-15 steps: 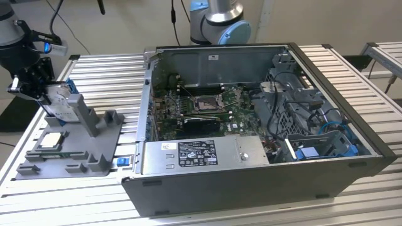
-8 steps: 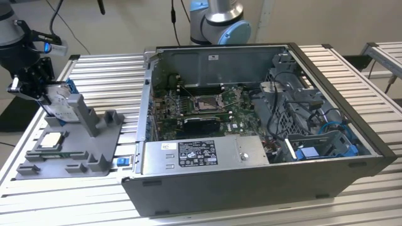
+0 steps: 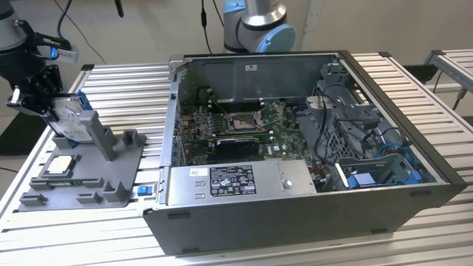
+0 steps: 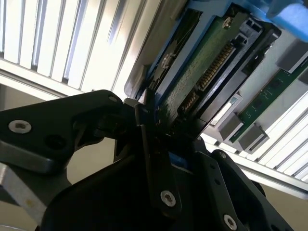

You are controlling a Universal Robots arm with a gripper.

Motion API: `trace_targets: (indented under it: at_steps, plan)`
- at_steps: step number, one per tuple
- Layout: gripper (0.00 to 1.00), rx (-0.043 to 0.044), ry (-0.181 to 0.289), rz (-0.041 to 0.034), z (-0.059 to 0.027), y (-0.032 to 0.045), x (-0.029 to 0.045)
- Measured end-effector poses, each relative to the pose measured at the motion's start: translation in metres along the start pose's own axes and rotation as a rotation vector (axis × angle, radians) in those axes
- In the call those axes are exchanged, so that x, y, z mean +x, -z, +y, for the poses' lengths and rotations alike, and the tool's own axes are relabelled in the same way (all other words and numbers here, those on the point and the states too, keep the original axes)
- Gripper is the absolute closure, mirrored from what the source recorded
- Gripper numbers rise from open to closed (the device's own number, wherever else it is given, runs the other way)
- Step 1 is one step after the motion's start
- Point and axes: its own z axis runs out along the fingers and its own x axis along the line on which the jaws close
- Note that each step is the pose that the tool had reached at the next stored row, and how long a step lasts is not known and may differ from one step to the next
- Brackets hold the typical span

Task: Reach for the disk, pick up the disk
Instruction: 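Pick up the disk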

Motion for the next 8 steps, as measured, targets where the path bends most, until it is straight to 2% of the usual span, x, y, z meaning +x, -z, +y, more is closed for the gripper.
trace_targets:
  at_steps: [8]
  plan:
    - [1.00, 0.0000, 0.000, 0.0000, 0.0003, 0.0083, -0.0003]
